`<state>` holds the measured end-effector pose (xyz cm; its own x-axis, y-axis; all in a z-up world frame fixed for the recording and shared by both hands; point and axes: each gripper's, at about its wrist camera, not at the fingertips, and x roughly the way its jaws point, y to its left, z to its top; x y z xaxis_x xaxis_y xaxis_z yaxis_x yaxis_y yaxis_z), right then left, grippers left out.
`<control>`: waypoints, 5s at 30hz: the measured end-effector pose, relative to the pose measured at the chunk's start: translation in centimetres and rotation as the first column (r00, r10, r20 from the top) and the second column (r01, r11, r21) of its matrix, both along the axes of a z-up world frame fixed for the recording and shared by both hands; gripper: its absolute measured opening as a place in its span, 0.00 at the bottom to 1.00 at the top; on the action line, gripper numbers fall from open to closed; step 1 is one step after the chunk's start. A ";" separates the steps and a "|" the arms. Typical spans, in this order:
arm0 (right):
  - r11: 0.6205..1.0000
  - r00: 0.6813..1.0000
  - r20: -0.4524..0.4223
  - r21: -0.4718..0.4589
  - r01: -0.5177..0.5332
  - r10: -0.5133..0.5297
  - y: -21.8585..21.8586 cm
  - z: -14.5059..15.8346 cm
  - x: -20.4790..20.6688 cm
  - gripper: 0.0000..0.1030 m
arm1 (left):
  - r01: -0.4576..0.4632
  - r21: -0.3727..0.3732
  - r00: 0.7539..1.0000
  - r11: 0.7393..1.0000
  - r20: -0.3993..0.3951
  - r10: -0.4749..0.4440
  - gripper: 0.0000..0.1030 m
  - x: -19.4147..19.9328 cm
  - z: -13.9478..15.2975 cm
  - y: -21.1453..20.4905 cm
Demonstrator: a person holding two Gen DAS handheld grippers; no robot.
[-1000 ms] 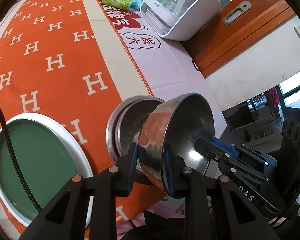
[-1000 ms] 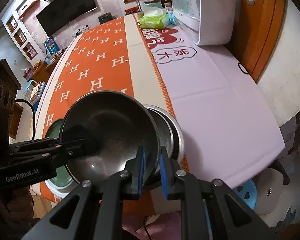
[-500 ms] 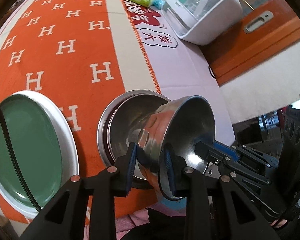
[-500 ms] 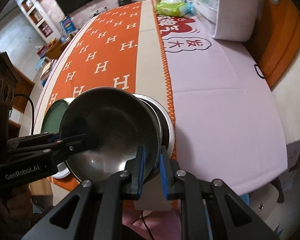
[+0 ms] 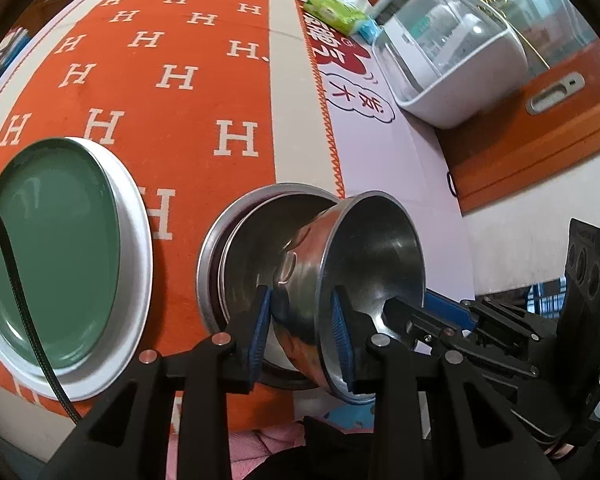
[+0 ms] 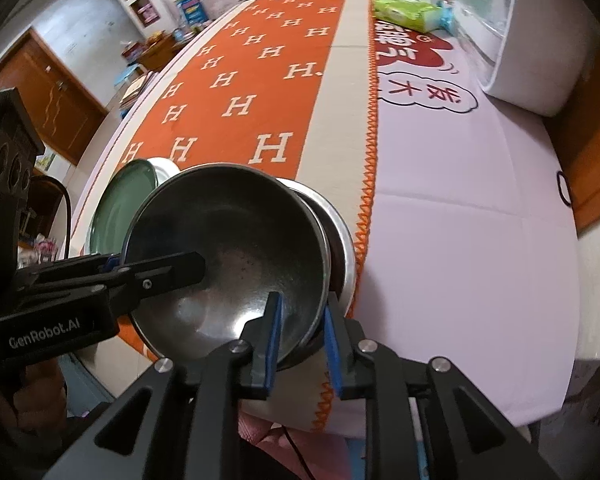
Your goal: Organize plates and bowls
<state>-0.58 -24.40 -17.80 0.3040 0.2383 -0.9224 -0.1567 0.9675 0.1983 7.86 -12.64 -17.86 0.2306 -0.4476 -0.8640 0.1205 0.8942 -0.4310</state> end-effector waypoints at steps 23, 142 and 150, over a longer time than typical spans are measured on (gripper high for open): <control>0.987 0.995 -0.011 0.129 -0.100 0.102 -2.3 -0.7 1.4 0.50 | -0.231 0.027 0.971 0.973 0.070 0.228 0.46 -2.6 0.4 2.5; 0.975 0.971 -0.237 0.219 0.046 0.008 19.8 -1.9 6.9 0.44 | 0.226 0.181 0.966 0.957 -0.166 -0.197 0.51 4.7 -0.9 19.2; 0.971 0.958 -0.273 0.190 0.143 -0.088 20.4 -2.8 6.6 0.49 | 0.324 0.176 0.939 0.930 -0.183 -0.292 0.52 6.1 -1.9 19.0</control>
<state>6.01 -3.96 -20.55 0.0959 0.4089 -0.9075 0.0376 0.9096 0.4138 13.93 6.31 -19.74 -0.0306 -0.2901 -0.9565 0.3515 0.8927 -0.2820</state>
